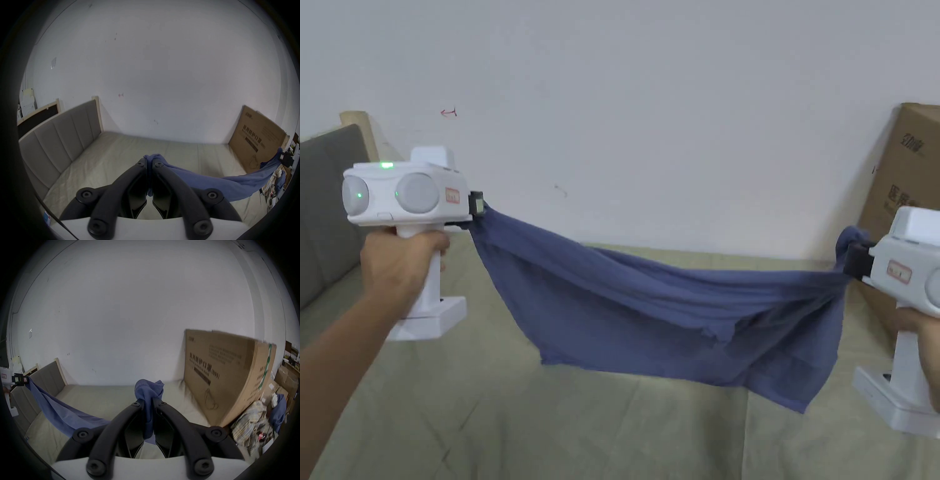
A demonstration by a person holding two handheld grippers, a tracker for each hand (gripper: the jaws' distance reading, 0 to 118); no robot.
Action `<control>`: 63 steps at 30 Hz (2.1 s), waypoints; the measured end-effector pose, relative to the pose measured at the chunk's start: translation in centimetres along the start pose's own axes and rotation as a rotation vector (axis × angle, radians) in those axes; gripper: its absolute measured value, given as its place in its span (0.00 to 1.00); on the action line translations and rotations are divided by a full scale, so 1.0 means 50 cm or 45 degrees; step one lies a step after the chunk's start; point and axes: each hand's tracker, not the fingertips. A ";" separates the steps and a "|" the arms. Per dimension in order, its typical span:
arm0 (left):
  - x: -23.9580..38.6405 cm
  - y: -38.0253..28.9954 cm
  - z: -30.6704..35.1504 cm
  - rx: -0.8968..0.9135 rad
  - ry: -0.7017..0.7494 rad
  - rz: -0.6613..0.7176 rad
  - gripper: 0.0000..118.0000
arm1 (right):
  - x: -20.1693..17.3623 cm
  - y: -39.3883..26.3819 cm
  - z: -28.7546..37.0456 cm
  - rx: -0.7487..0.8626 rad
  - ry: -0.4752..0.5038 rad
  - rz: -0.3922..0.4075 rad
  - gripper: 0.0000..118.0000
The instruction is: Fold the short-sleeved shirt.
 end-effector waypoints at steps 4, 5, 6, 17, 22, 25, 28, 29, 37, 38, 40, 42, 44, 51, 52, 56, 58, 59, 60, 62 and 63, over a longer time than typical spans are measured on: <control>-0.025 -0.111 -0.015 -0.105 0.019 0.028 0.02 | 0.006 -0.109 -0.024 -0.126 -0.008 -0.035 0.06; -0.032 -0.141 -0.014 -0.128 0.019 0.033 0.02 | 0.007 -0.136 -0.025 -0.138 -0.008 -0.042 0.06; -0.038 -0.166 -0.014 -0.146 0.020 0.035 0.02 | 0.009 -0.157 -0.023 -0.166 -0.010 -0.042 0.06; -0.106 -0.459 0.101 -0.364 0.000 0.032 0.02 | 0.043 -0.371 0.091 -0.333 -0.001 -0.091 0.06; -0.151 -0.571 0.171 -0.429 0.011 0.047 0.02 | 0.065 -0.452 0.175 -0.371 -0.009 -0.165 0.06; -0.173 -0.617 0.233 -0.448 0.014 0.082 0.02 | 0.078 -0.494 0.236 -0.382 -0.011 -0.192 0.06; -0.197 -0.658 0.297 -0.451 0.020 0.097 0.02 | 0.085 -0.537 0.306 -0.406 0.007 -0.232 0.06; -0.210 -0.672 0.318 -0.457 0.007 0.139 0.02 | 0.089 -0.551 0.330 -0.412 0.008 -0.230 0.06; -0.268 -0.781 0.451 -0.518 0.066 0.182 0.02 | 0.103 -0.674 0.492 -0.536 -0.008 -0.276 0.06; -0.274 -0.795 0.460 -0.537 0.081 0.174 0.02 | 0.102 -0.692 0.508 -0.559 -0.014 -0.270 0.06; -0.283 -0.826 0.473 -0.584 0.105 0.168 0.02 | 0.107 -0.724 0.525 -0.618 -0.030 -0.271 0.06; -0.291 -0.853 0.478 -0.623 0.127 0.165 0.02 | 0.108 -0.755 0.538 -0.677 -0.045 -0.279 0.06; -0.291 -0.877 0.478 -0.665 0.149 0.148 0.02 | 0.106 -0.782 0.537 -0.765 -0.073 -0.269 0.06; -0.261 -0.912 0.436 -0.817 0.202 0.018 0.02 | 0.095 -0.821 0.499 -0.889 -0.118 -0.203 0.06; -0.256 -0.908 0.431 -0.839 0.213 0.012 0.02 | 0.095 -0.814 0.498 -0.898 -0.122 -0.200 0.06; -0.246 -0.875 0.429 -0.855 0.216 -0.005 0.21 | 0.088 -0.769 0.510 -0.872 -0.128 -0.163 0.27; -0.238 -0.836 0.441 -0.773 0.162 0.062 0.63 | 0.073 -0.716 0.529 -0.776 -0.104 -0.112 0.61; -0.229 -0.809 0.451 -0.701 0.146 0.098 0.77 | 0.069 -0.687 0.539 -0.697 -0.095 -0.108 0.68; -0.219 -0.783 0.466 -0.637 0.126 0.122 0.86 | 0.065 -0.659 0.547 -0.637 -0.093 -0.103 0.70; -0.190 -0.718 0.495 -0.476 0.053 0.140 0.86 | 0.054 -0.585 0.565 -0.506 -0.090 -0.081 0.70; -0.176 -0.691 0.505 -0.410 0.025 0.140 0.86 | 0.049 -0.554 0.575 -0.452 -0.089 -0.077 0.70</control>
